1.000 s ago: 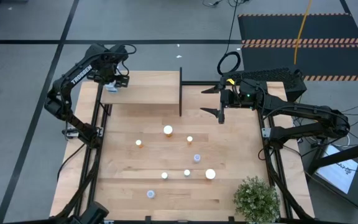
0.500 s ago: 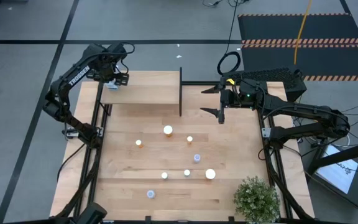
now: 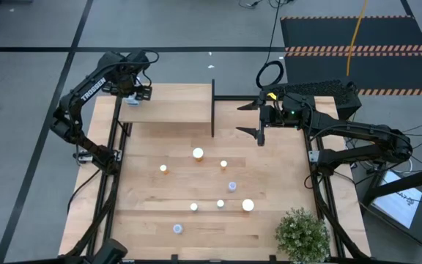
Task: Pick and place medicine bottles onto shelf by color
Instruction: Put the white pill bottle on the shelf aligned with the other white pill bottle
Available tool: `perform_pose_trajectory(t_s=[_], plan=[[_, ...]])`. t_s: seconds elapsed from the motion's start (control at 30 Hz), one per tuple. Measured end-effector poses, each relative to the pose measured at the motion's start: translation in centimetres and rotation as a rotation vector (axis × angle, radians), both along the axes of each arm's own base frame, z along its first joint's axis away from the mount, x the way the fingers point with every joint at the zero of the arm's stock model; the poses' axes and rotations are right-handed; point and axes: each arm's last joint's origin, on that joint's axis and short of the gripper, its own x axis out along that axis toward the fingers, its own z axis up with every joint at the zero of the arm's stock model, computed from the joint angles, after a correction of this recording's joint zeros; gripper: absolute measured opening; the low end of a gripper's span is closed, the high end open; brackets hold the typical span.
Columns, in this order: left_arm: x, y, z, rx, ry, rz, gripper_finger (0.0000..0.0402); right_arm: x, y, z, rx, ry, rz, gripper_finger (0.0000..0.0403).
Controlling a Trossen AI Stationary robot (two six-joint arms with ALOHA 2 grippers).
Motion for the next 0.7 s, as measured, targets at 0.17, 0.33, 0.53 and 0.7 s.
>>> perform_pose_trajectory(t_s=[0.17, 0.33, 0.53, 0.7], plan=[[0.2, -0.1, 0.0, 0.017, 0.013, 0.01, 0.0279, 0.0, 0.0, 0.0, 0.0, 0.0, 0.0, 0.0322], [0.2, -0.1, 0.0, 0.019, 0.012, 0.017, 0.0298, 0.0, 0.0, 0.0, 0.0, 0.0, 0.0, 0.0322], [0.2, 0.0, 0.2, 0.039, 0.009, -0.01, 0.0297, 0.0, 0.0, 0.0, 0.0, 0.0, 0.0, 0.0322], [-0.3, -0.7, 1.9, 0.11, -0.02, -0.016, 0.0284, 0.0, 0.0, 0.0, 0.0, 0.0, 0.001, 0.0322]])
